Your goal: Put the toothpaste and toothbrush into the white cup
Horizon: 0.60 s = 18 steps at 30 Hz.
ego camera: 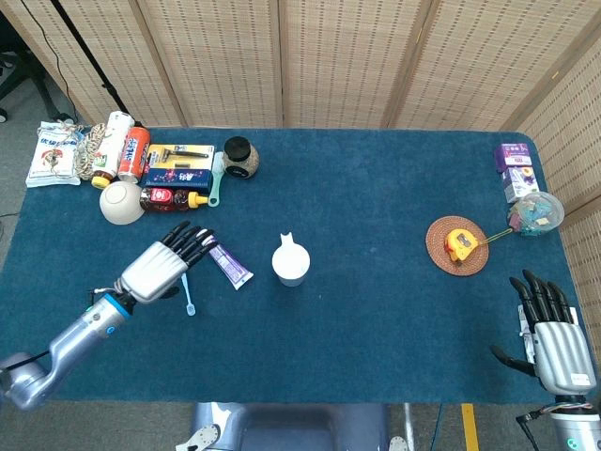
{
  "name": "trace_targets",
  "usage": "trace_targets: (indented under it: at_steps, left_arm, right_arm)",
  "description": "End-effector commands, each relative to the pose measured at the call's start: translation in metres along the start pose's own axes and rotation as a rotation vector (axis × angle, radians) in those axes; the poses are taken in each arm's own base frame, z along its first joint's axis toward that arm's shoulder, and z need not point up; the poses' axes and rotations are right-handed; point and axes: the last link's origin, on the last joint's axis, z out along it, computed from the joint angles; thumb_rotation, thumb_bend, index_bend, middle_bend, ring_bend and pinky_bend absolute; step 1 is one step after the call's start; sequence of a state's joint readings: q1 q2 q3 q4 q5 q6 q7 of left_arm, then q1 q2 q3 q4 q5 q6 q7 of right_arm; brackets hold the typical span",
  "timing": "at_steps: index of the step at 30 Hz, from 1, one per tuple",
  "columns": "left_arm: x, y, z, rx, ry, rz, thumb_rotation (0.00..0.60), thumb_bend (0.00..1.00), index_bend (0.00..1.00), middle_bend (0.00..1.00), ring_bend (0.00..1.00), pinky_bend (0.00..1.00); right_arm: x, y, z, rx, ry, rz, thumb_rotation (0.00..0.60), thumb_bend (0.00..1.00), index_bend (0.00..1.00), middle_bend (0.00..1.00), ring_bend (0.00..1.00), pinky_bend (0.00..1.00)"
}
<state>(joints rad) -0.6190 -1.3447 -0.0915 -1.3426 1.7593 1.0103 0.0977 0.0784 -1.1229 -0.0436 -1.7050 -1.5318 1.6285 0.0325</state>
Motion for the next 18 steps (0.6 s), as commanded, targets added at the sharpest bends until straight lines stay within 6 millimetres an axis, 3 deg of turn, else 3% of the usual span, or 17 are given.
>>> trace_targets:
  at_steps: [1,11,18]
  left_arm:
    - [-0.01,0.011,0.029,-0.012,-0.023,0.054,0.6,0.05,0.0,0.0,0.0,0.02]
    - [-0.031,0.032,0.065,-0.039,-0.086,0.107,0.6,0.07,0.0,0.0,0.0,0.13]
    - [-0.04,0.046,0.084,-0.063,-0.109,0.116,0.6,0.11,0.08,0.0,0.04,0.23]
  right_arm:
    - [-0.003,0.004,-0.004,-0.013,0.004,0.015,0.6,0.0,0.0,0.0,0.0,0.0]
    - [-0.001,0.011,-0.003,-0.031,0.018,0.014,0.6,0.0,0.0,0.0,0.0,0.0]
    - [-0.003,0.011,-0.001,-0.031,0.02,0.017,0.6,0.0,0.0,0.0,0.0,0.0]
